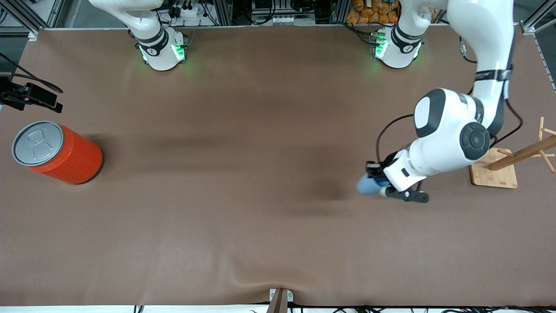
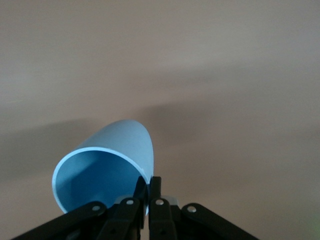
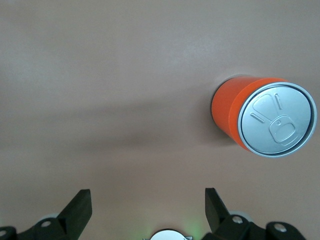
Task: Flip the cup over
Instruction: 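Lower the upright cup onto the table and open the left gripper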
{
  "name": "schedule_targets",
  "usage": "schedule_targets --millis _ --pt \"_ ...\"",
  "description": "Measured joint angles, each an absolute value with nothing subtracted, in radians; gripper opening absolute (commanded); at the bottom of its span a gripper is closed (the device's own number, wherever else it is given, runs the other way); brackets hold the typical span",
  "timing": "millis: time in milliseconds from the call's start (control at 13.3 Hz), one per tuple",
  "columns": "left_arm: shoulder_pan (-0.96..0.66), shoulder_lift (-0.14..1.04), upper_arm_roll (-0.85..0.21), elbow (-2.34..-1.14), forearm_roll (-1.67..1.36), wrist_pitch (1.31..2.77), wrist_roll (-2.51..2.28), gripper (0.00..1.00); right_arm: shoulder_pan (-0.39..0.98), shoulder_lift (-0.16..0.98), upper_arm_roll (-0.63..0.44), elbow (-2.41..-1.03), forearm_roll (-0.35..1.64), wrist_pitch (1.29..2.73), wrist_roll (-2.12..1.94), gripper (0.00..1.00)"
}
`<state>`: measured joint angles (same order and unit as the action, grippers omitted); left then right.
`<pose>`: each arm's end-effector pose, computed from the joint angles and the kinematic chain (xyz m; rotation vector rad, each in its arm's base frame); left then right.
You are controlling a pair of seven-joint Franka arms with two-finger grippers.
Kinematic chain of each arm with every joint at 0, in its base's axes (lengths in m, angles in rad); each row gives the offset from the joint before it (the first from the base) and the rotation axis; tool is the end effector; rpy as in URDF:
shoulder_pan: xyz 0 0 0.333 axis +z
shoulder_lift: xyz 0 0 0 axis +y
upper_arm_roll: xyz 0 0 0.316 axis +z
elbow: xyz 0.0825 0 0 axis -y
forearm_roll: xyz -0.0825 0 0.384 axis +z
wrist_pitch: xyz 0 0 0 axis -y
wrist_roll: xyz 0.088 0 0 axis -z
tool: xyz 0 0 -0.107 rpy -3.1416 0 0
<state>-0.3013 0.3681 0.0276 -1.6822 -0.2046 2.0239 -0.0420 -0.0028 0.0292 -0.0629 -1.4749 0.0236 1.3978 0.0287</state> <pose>0.6271 -0.1900 0.3859 2.9666 -0.2098 -0.0786 0.5445 -0.0324 0.6387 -3.1104 0.1426 0.1649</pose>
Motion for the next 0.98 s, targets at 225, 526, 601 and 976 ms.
schedule_targets --millis 225,526,601,976 --pt "-0.241 0.251 0.039 -1.884 -0.039 2.113 -0.056 0.00 -0.003 0.029 -0.063 -1.475 0.024 1.398 0.029 1.00" --pt "-0.197 0.204 0.039 -2.079 0.009 2.271 -0.056 0.00 -0.004 0.029 -0.063 -1.475 0.024 1.398 0.029 1.00" --pt "-0.197 0.206 0.038 -2.110 0.009 2.305 -0.056 0.00 -0.004 0.029 -0.063 -1.475 0.024 1.398 0.029 1.00" --pt "-0.197 0.226 0.031 -2.140 0.010 2.322 -0.056 0.60 -0.004 0.029 -0.063 -1.475 0.024 1.398 0.029 1.00"
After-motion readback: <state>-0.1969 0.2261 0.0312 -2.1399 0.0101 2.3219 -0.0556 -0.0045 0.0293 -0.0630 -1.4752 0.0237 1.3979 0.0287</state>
